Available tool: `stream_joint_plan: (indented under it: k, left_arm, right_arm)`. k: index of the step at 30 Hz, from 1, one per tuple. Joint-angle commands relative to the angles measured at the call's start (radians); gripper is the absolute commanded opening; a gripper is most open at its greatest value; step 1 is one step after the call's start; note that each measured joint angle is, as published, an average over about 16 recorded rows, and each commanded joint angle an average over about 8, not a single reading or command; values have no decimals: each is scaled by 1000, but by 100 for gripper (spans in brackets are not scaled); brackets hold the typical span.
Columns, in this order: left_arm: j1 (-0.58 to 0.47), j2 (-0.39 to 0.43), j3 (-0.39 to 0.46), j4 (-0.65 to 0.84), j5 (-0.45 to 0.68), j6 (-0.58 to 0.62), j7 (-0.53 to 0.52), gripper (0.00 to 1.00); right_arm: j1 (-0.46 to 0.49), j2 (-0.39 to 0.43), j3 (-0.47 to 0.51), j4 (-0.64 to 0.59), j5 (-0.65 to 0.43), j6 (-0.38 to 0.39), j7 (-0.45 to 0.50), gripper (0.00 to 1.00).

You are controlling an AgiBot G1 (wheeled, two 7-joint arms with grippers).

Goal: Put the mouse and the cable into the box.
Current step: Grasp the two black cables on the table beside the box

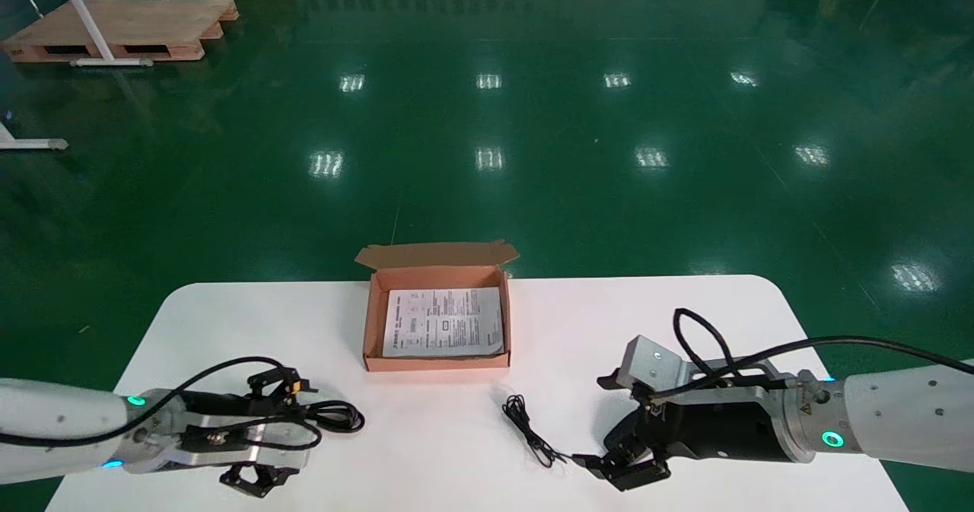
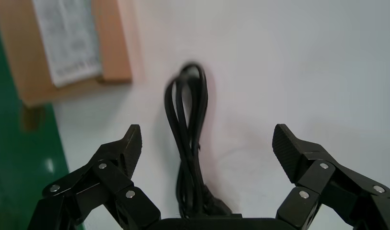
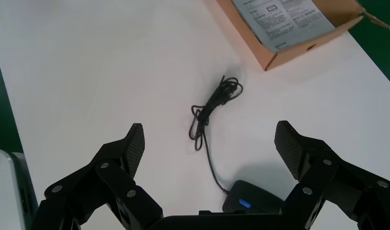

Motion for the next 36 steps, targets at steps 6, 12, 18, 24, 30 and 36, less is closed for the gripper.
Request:
stream_joint_plan:
  k: [6, 12, 18, 24, 30, 36]
  left_arm:
    - [-24, 109, 35, 209, 125, -116, -11, 100]
    - [-42, 164, 33, 341, 126, -198, 50, 100]
    - [-64, 193, 26, 427, 102, -238, 117, 100]
    - [-81, 207, 19, 484, 78, -246, 168, 100]
    - [-93, 217, 14, 524, 62, -251, 205, 100]
    - [-102, 224, 10, 554, 51, -255, 231, 100]
  right_arm:
    - [15, -31, -16, -40, -28, 9, -8, 100]
    - [11, -33, -19, -34, -29, 6, -4, 100]
    - [2, -77, -30, -72, -39, 29, 15, 100]
    - [14, -203, -68, -218, -98, 106, 5, 100]
    - [50, -343, -121, -399, -200, 238, -63, 100]
    - [70, -419, -136, -510, -241, 361, -124, 100]
